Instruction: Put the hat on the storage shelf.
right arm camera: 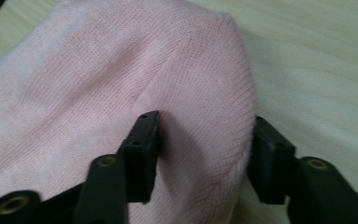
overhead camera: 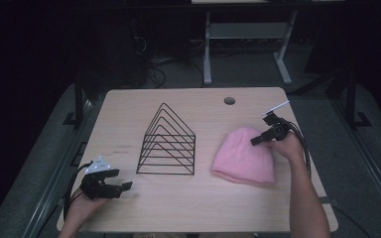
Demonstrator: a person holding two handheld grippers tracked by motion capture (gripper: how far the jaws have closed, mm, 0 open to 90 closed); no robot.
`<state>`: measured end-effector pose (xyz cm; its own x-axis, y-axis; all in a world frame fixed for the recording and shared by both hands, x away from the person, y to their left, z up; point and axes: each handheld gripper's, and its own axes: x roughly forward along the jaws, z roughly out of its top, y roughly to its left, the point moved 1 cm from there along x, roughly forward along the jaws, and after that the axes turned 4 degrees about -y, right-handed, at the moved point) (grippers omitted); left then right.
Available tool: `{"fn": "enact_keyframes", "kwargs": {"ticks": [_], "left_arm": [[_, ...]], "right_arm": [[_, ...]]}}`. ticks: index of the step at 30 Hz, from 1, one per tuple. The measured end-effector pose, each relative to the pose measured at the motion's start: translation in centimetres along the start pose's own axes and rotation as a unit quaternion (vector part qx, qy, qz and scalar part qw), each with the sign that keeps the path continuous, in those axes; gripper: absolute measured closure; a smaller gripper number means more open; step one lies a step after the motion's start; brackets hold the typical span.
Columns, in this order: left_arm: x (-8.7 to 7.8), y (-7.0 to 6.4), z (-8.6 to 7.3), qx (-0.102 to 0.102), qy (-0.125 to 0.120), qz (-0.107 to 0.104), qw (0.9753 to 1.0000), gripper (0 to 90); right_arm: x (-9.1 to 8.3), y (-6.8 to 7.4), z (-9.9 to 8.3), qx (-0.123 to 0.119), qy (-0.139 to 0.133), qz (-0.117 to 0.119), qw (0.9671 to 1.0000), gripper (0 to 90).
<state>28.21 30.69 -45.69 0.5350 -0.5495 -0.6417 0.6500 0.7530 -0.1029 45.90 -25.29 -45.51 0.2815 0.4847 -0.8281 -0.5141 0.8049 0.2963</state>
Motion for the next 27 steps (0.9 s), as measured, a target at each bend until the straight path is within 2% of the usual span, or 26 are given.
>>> {"fn": "enact_keyframes", "kwargs": {"ticks": [3,8,12,17,21,23,26,27], "left_arm": [[-0.1,0.1,0.0,-0.002,-0.001,0.002,1.0000,23.7],[-0.1,0.2,0.0,-0.003,-0.001,0.002,1.0000,23.8],[0.0,0.3,0.1,-0.013,-0.007,0.002,0.9999,23.7],[-0.1,0.3,0.0,-0.011,-0.004,0.000,0.9999,24.1],[0.0,0.2,0.0,-0.014,-0.001,0.000,0.9999,24.1],[0.0,0.2,-0.1,-0.009,-0.001,-0.003,1.0000,24.0],[0.2,0.1,0.0,-0.014,0.000,-0.004,0.9999,24.0],[0.1,0.2,0.1,-0.007,0.002,-0.004,1.0000,24.1]], "right_arm": [[-0.1,0.1,-0.1,-0.003,-0.008,0.008,0.9999,67.9],[-0.8,0.4,-0.2,-0.008,-0.014,0.017,0.9997,75.4],[-1.7,0.6,-0.3,-0.006,-0.027,0.030,0.9992,76.5],[-2.6,1.0,-0.7,-0.011,-0.048,0.048,0.9976,77.0],[-3.3,1.2,-0.9,-0.018,-0.054,0.053,0.9970,77.2],[-4.2,1.5,-1.0,-0.022,-0.073,0.061,0.9952,77.3],[-5.2,1.8,-0.9,-0.027,-0.082,0.064,0.9942,77.4],[-5.6,2.0,-0.9,-0.027,-0.085,0.066,0.9938,77.4]]}}
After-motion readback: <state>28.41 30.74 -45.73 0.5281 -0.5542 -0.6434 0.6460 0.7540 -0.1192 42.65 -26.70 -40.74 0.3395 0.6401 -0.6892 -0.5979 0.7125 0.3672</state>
